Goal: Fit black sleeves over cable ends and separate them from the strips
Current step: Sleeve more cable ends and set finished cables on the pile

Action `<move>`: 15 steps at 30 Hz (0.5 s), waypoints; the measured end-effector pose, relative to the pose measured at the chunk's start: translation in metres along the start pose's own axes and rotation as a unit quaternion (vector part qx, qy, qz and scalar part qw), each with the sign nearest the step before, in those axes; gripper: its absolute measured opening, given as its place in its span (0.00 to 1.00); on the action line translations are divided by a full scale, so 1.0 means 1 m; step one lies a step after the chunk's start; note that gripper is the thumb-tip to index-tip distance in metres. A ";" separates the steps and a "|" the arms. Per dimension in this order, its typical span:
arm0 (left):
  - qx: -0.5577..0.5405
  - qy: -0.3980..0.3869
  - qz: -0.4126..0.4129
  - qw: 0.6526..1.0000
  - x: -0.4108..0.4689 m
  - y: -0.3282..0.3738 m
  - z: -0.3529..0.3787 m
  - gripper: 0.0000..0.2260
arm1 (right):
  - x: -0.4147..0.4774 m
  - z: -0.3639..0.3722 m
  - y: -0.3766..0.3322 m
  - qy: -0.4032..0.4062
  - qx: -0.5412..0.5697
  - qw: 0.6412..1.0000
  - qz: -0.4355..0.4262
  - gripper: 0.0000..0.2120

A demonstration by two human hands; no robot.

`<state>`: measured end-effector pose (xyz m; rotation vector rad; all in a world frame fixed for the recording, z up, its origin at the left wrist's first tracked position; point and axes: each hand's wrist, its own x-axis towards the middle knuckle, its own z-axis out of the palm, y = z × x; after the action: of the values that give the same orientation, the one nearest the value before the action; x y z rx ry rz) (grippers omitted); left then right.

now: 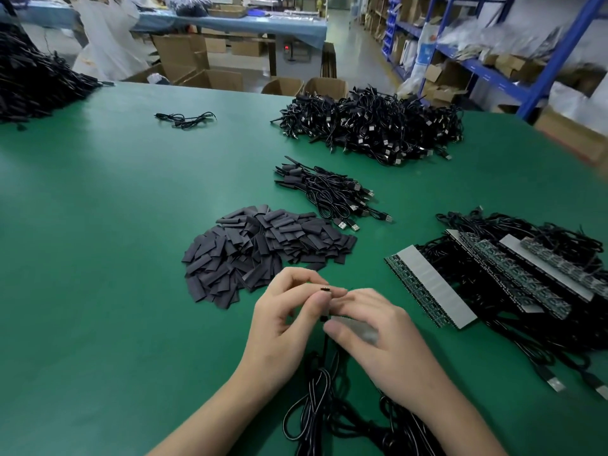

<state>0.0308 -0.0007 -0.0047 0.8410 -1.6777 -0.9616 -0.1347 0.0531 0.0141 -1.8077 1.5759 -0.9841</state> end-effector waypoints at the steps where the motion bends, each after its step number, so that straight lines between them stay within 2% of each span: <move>1: -0.004 -0.010 0.010 1.000 0.000 0.000 0.000 0.13 | 0.000 0.002 -0.004 -0.011 0.038 0.999 0.014 0.16; 3: -0.007 -0.017 0.032 0.999 0.001 -0.001 -0.002 0.15 | -0.001 0.003 -0.011 -0.022 0.116 0.992 0.045 0.13; 5: 0.049 0.012 0.041 0.998 0.004 -0.006 -0.008 0.16 | -0.002 0.001 -0.019 -0.016 0.191 0.980 0.059 0.12; 6: 0.115 0.034 0.034 0.992 0.007 -0.010 -0.013 0.14 | -0.003 -0.002 -0.024 -0.005 0.228 0.972 0.060 0.12; 8: 0.290 0.059 -0.012 0.955 0.013 -0.019 -0.023 0.10 | -0.006 -0.010 -0.036 0.014 0.316 0.946 0.063 0.13; 10: 0.386 0.028 -0.074 0.919 0.014 -0.027 -0.027 0.15 | -0.006 -0.022 -0.048 0.032 0.395 0.916 0.064 0.16; 12: 0.419 0.006 -0.086 0.904 0.014 -0.034 -0.027 0.19 | -0.005 -0.035 -0.059 0.076 0.417 0.904 0.056 0.14; 15: 0.454 0.001 -0.074 0.888 0.016 -0.038 -0.025 0.20 | 0.001 -0.058 -0.068 0.172 0.336 0.926 0.030 0.12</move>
<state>0.0540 -0.0367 -0.0266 1.5890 -2.0889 -0.2014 -0.1409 0.0677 0.1020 -1.1438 1.2375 -1.6346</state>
